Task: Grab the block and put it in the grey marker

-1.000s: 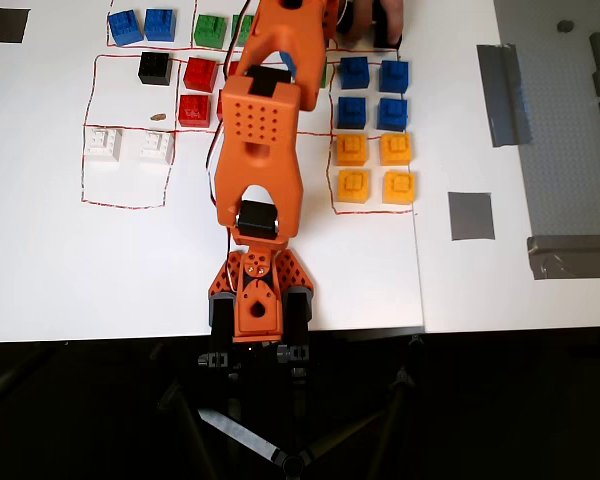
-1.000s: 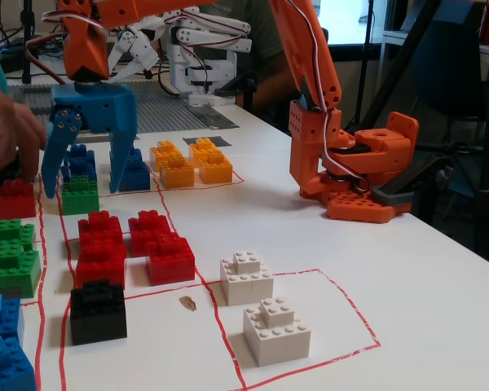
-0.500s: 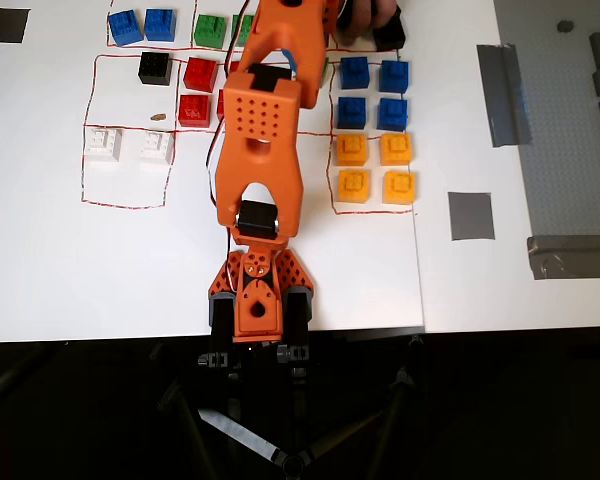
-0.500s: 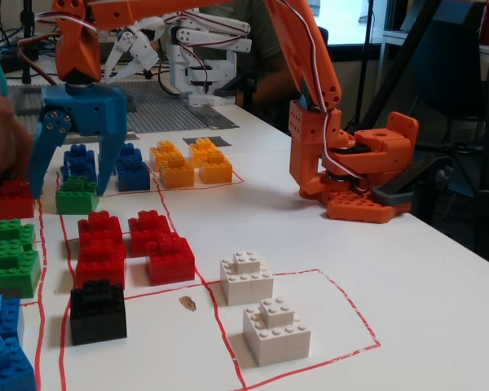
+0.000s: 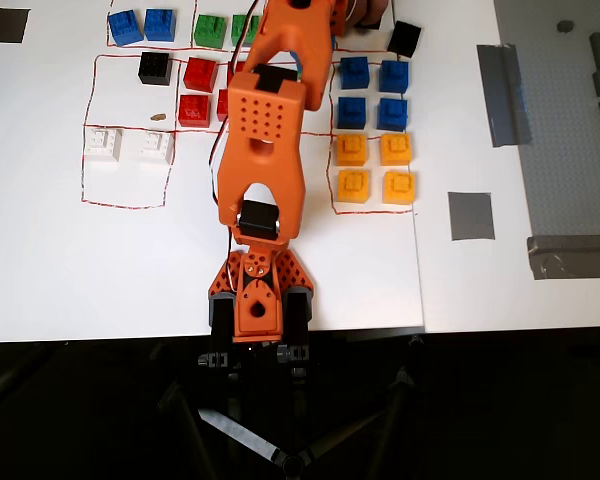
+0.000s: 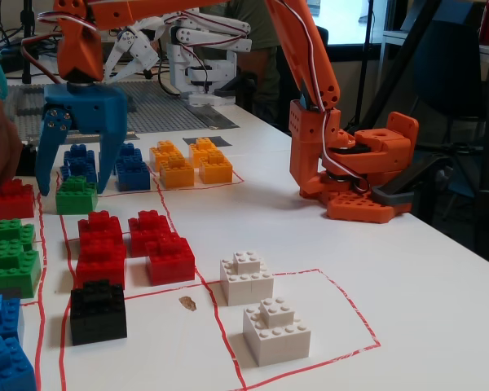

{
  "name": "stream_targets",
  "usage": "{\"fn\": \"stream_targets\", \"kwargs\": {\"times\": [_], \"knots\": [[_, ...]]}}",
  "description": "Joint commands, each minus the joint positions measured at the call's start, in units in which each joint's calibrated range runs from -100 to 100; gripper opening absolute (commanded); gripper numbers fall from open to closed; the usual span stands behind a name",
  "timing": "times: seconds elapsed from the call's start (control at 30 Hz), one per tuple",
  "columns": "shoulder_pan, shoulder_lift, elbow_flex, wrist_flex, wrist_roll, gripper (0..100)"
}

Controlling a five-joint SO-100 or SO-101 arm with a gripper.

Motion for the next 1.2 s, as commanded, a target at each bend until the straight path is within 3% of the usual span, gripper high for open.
{"fn": "stream_targets", "kwargs": {"times": [0.0,0.27,0.33,0.43,0.83,1.17], "knots": [[1.3,-4.8,-0.9,-0.5,0.5,24],[2.0,-5.2,2.8,-3.6,0.2,21],[2.3,-5.2,2.9,-3.8,0.2,5],[2.5,-5.3,3.1,-3.9,0.2,0],[-0.6,-14.6,-3.1,5.6,1.8,0],[-4.8,-28.5,-7.5,18.8,8.2,0]]}}
